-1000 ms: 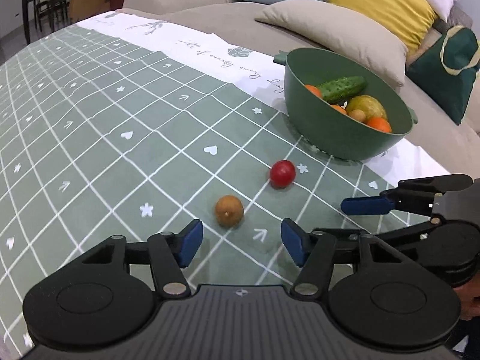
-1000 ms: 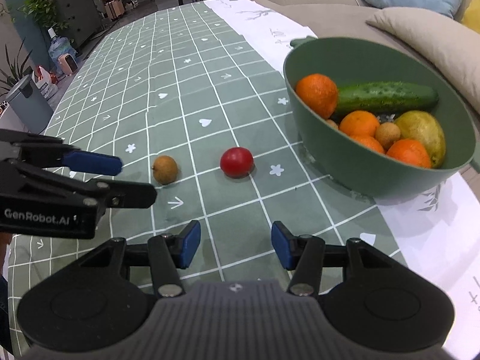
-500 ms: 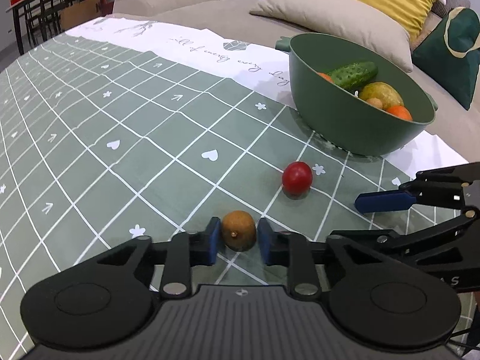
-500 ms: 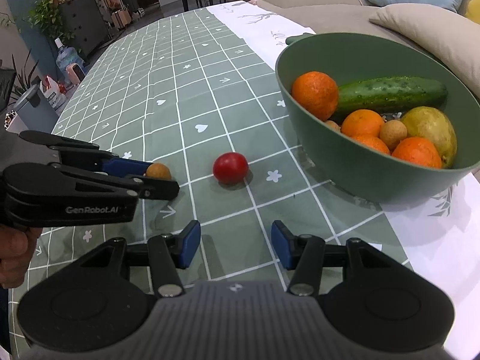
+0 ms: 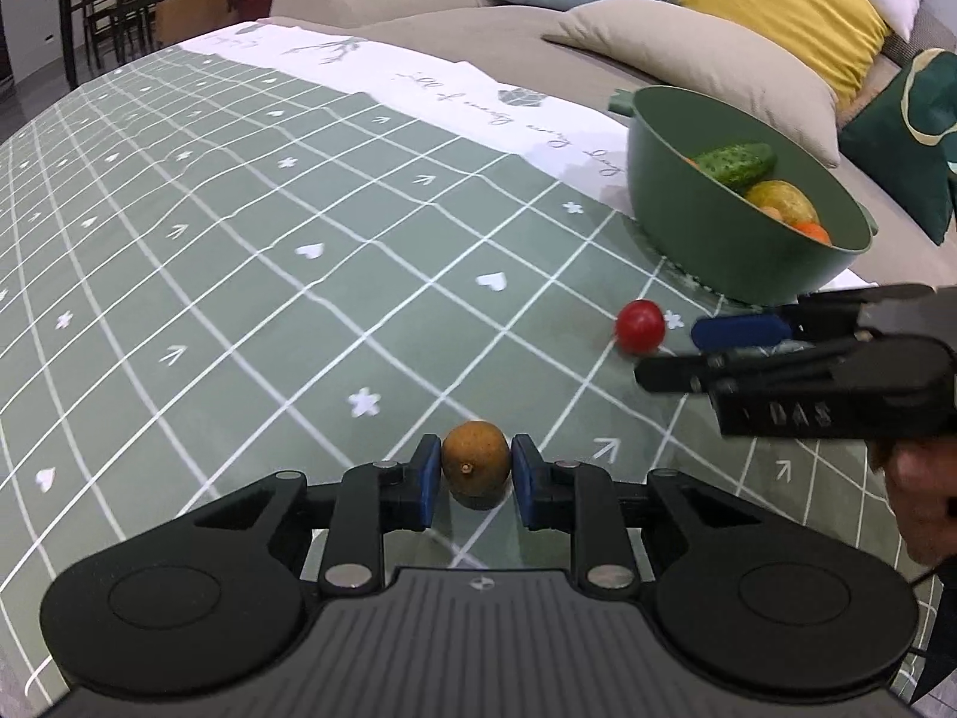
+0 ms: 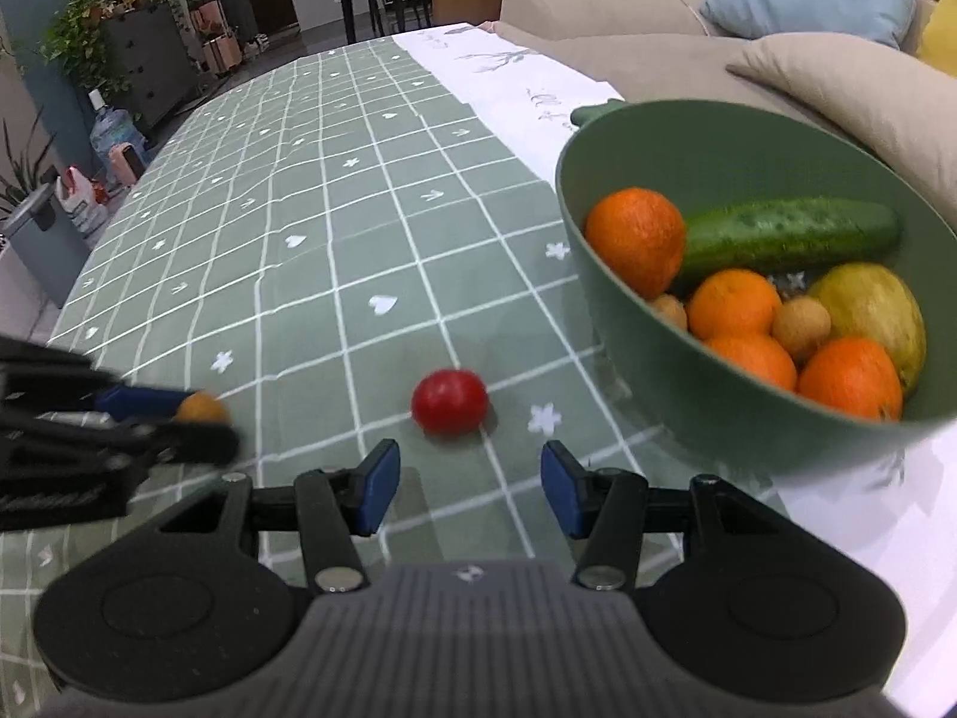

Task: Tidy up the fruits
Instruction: 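Grasp the kiwi with the left gripper while the right gripper grasps the red tomato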

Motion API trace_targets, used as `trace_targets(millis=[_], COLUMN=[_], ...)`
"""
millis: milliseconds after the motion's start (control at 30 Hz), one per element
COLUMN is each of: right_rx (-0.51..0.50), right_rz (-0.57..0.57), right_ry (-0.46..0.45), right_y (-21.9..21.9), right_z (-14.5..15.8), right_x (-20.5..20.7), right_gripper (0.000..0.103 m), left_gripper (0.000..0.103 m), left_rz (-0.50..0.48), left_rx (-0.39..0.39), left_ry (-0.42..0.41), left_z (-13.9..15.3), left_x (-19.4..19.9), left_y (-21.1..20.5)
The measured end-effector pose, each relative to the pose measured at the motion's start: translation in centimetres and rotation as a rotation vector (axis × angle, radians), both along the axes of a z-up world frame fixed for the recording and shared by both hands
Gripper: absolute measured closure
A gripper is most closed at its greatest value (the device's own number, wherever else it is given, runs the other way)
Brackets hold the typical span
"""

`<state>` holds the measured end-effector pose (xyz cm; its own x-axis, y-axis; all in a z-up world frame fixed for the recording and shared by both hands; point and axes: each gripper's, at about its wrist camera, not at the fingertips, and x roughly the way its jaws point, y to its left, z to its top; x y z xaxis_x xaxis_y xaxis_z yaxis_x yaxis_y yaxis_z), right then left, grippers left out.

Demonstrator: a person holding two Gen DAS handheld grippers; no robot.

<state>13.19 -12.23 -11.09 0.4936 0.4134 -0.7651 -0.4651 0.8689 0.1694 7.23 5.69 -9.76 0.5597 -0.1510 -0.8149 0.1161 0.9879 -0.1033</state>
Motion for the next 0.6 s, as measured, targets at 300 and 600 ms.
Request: trace_targets(millis=[300, 600], right_rx=[-0.036, -0.042], right_rz=[0.030, 0.053], right_ry=[-0.065, -0.067], right_y=[1.8, 1.8], right_z=[-0.4, -0.2], right_x=[0.9, 0.8], right_gripper=[0.059, 0.077], left_gripper=[0.075, 0.075], left_rz=[0.003, -0.004], left_rx=[-0.013, -0.007], left_ry=[-0.002, 0.002], left_z=[0.1, 0.1], left_x=[-0.3, -0.6], left_y=[0.4, -0.1])
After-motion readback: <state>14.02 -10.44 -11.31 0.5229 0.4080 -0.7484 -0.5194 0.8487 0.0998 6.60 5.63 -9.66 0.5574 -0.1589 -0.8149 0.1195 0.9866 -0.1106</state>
